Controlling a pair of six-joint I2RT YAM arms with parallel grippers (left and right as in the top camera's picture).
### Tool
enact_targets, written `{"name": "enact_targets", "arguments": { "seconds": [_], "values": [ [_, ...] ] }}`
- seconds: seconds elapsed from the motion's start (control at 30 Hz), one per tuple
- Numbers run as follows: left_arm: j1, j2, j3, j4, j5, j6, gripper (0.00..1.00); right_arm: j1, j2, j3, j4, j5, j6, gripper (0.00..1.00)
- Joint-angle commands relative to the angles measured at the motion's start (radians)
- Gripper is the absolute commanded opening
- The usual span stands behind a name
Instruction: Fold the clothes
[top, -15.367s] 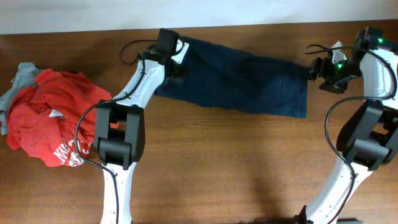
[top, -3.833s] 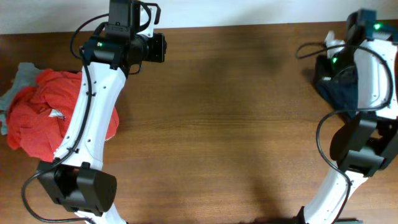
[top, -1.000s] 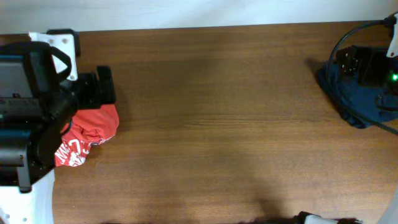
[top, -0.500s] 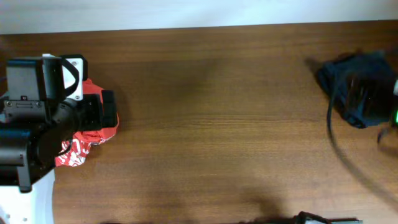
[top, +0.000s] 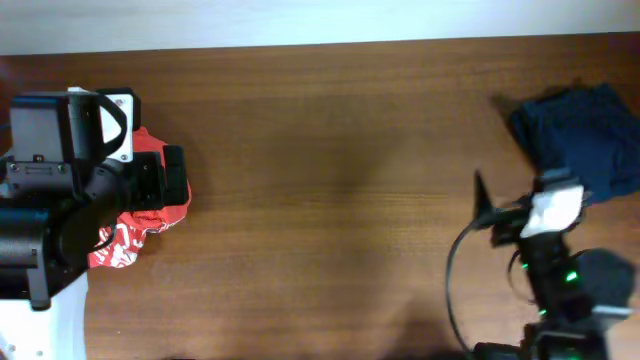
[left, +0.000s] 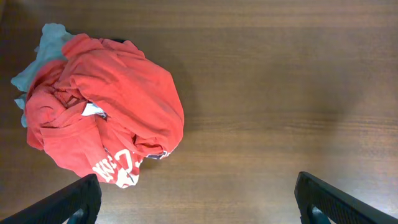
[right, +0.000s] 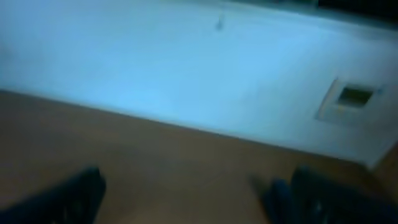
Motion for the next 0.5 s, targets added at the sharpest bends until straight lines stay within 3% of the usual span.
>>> {"name": "enact_targets", "arguments": {
  "seconds": [0.0, 0.2, 0.47],
  "values": [
    [0.004, -0.002, 0.003, -0.002, -0.011, 0.008, 0.99, 0.009, -0.148, -0.158, 0.027, -0.032, 0.001, 0.99],
    [0.004, -0.002, 0.003, -0.002, -0.011, 0.008, 0.99, 0.009, -0.360, -0.378, 0.035, -0.028, 0.001, 0.99],
    [0.004, -0.002, 0.003, -0.002, -0.011, 0.008, 0.99, 0.009, -0.447, -0.500, 0.045, 0.013, 0.001, 0.99]
  ]
}}
